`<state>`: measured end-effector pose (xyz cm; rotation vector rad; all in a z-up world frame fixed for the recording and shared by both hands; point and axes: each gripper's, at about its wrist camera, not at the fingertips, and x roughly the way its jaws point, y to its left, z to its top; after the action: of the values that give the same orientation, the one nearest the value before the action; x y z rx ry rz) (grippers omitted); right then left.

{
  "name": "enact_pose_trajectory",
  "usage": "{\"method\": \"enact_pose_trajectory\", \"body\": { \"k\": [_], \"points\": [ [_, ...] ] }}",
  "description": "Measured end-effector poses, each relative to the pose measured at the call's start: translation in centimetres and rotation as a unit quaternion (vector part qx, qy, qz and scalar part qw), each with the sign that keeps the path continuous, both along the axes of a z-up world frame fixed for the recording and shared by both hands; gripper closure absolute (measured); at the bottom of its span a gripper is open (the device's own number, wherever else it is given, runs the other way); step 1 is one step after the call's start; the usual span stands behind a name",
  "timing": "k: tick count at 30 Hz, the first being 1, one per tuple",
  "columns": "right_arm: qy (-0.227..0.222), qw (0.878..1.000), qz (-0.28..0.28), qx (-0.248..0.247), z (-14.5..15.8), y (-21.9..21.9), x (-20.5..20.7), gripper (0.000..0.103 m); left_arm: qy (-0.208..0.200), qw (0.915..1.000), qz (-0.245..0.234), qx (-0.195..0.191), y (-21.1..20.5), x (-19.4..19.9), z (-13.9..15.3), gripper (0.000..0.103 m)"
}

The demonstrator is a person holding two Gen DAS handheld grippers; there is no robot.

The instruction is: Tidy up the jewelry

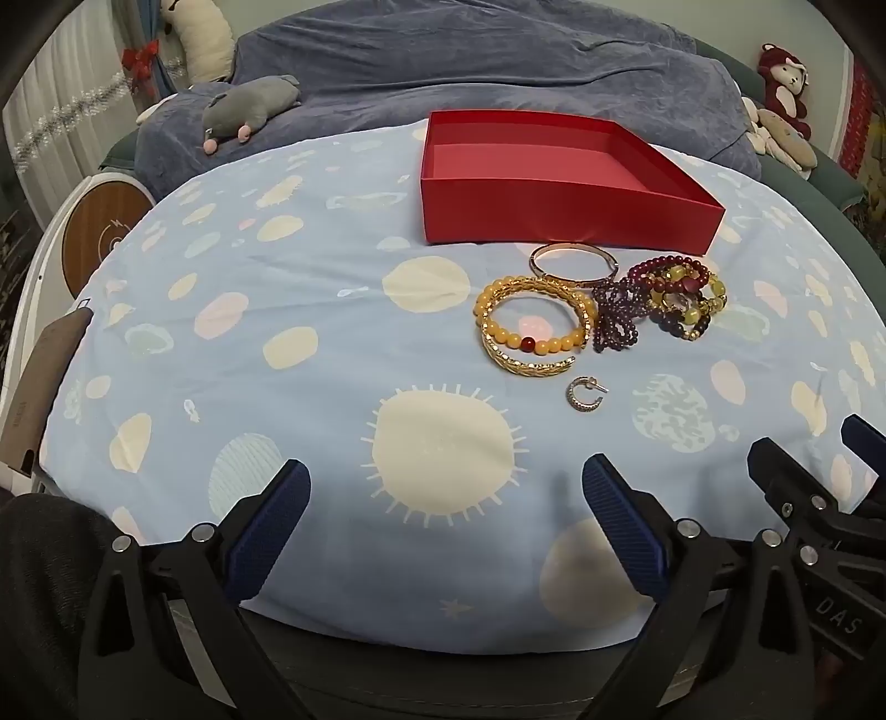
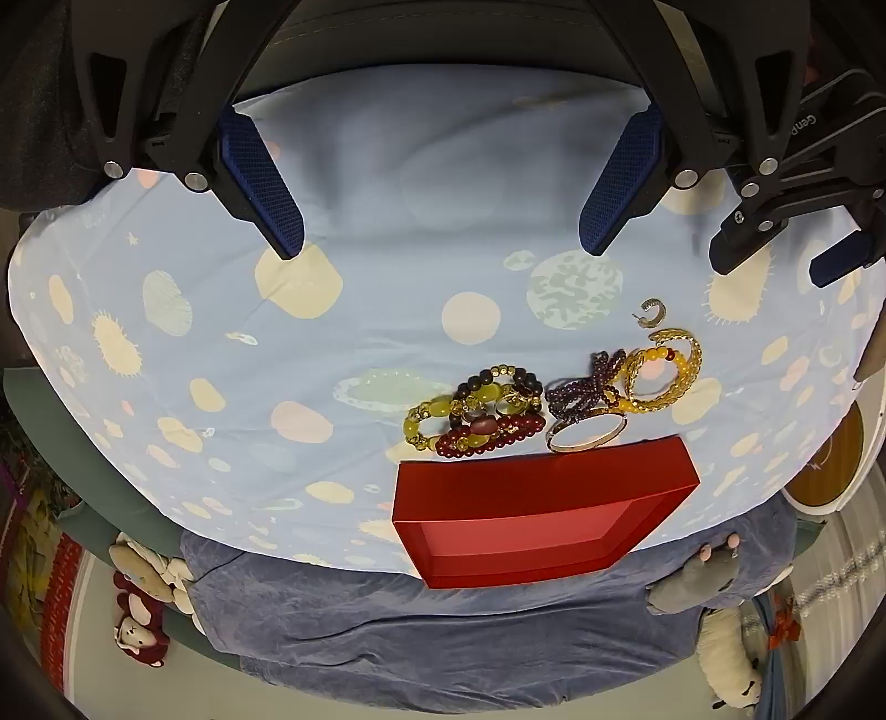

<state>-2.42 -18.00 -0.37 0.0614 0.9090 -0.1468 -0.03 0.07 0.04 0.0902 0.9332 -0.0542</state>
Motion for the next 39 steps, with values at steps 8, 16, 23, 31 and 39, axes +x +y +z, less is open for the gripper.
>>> {"method": "enact_pose_trajectory", "body": {
  "k": [8,16,23,31,39],
  "points": [
    [0.001,1.000,-0.003,0.002,0.03,-0.16,-0.03,0.007,0.005,1.0000,0.003,-0.001,-0.14,-0.05,-0.06,0.010],
    [0.001,1.000,-0.006,0.001,0.12,-0.24,0.12,0.007,0.003,1.0000,-0.001,-0.004,0.05,0.00,0.02,0.012],
    [0.000,1.000,-0.007,0.002,0.21,-0.59,-0.32,0.007,0.004,1.0000,0.004,-0.008,0.39,0.15,-0.01,0.012],
    [0.001,1.000,-0.007,0.002,0.15,-0.48,-0.28,0.007,0.004,1.0000,0.006,-0.006,0.24,0.09,-0.01,0.012],
    [0.001,1.000,-0.007,0.001,0.15,-0.43,-0.26,0.007,0.004,1.0000,0.007,-0.006,0.45,0.09,-0.02,0.012]
  ]
}}
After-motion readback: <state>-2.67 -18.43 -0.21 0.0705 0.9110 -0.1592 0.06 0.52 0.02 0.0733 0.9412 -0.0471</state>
